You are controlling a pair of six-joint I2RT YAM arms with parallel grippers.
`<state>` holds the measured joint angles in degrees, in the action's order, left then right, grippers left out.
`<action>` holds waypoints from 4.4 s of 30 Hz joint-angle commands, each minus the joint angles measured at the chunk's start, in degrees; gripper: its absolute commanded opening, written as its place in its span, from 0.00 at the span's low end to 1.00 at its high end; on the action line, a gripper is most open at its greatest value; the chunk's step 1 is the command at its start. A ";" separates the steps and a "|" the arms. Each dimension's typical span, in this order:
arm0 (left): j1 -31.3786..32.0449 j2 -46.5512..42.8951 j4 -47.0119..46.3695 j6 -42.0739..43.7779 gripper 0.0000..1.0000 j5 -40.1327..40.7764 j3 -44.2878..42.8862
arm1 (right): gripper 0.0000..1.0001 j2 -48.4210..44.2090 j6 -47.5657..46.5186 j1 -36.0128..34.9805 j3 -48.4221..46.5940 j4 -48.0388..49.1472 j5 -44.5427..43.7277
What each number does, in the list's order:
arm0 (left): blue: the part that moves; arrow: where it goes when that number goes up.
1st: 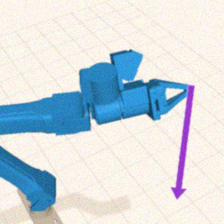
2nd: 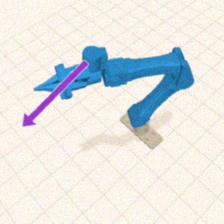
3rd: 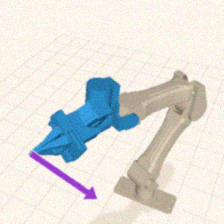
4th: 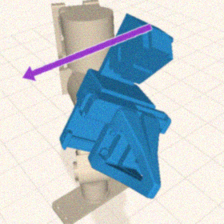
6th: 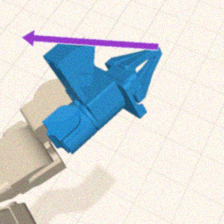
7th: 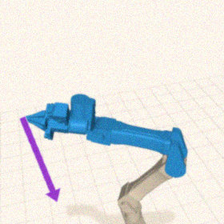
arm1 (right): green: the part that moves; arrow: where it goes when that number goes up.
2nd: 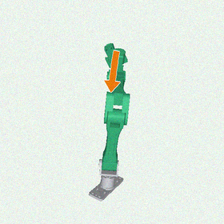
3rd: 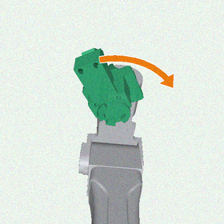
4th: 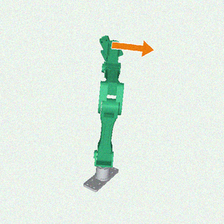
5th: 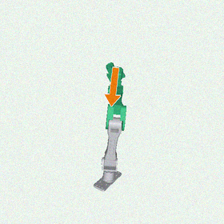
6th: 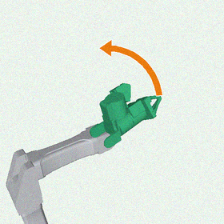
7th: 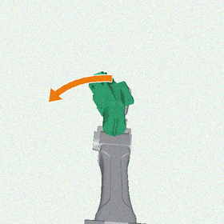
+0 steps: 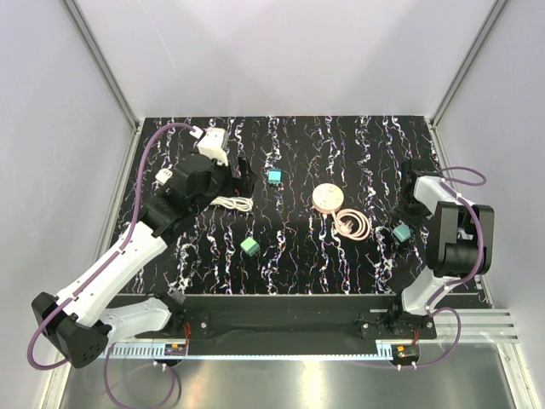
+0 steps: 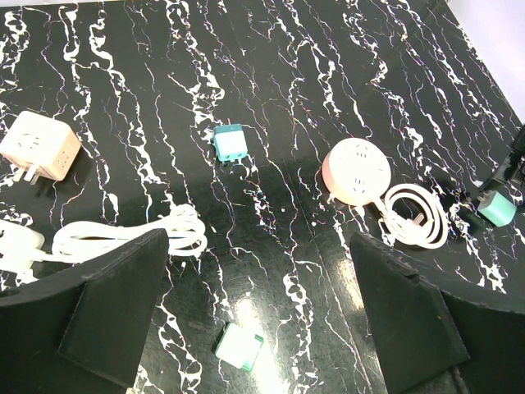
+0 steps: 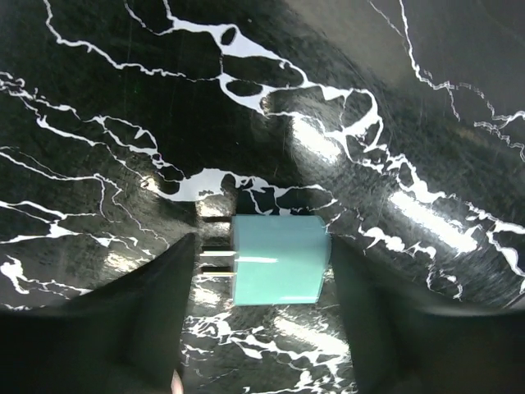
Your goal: Insert the plug
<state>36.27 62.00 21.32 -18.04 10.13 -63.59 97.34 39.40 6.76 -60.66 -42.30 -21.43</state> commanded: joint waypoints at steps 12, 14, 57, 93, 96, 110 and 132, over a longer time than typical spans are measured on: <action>-0.32 2.51 -2.07 -0.24 0.99 -5.82 -1.09 | 0.40 -12.44 -10.66 -8.43 2.39 9.35 11.67; -0.32 2.87 -1.90 -0.24 0.99 -6.00 -1.10 | 0.49 -12.35 -10.31 -8.87 2.13 7.78 12.29; 3.00 4.61 -1.63 3.80 0.97 -15.65 -2.23 | 0.70 -30.18 2.53 -32.78 11.55 -6.36 18.11; 28.06 56.91 2.41 32.72 0.80 -11.98 -29.74 | 0.78 -55.15 -6.18 -2.99 -11.83 -9.55 40.33; 28.06 58.93 2.32 32.90 0.80 -12.15 -31.24 | 0.78 -56.29 -5.65 -2.99 -14.39 -10.08 40.68; 28.06 63.42 2.14 32.20 0.49 -14.26 -32.47 | 0.78 -58.84 -5.29 -2.99 -16.77 -11.48 41.12; 28.24 14.13 -19.92 13.65 0.00 -10.75 5.67 | 0.64 -54.10 -10.13 -2.99 -1.94 -9.47 63.60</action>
<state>64.14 80.68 6.50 -1.89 -1.69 -59.59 40.45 31.86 3.55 -66.39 -54.22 31.70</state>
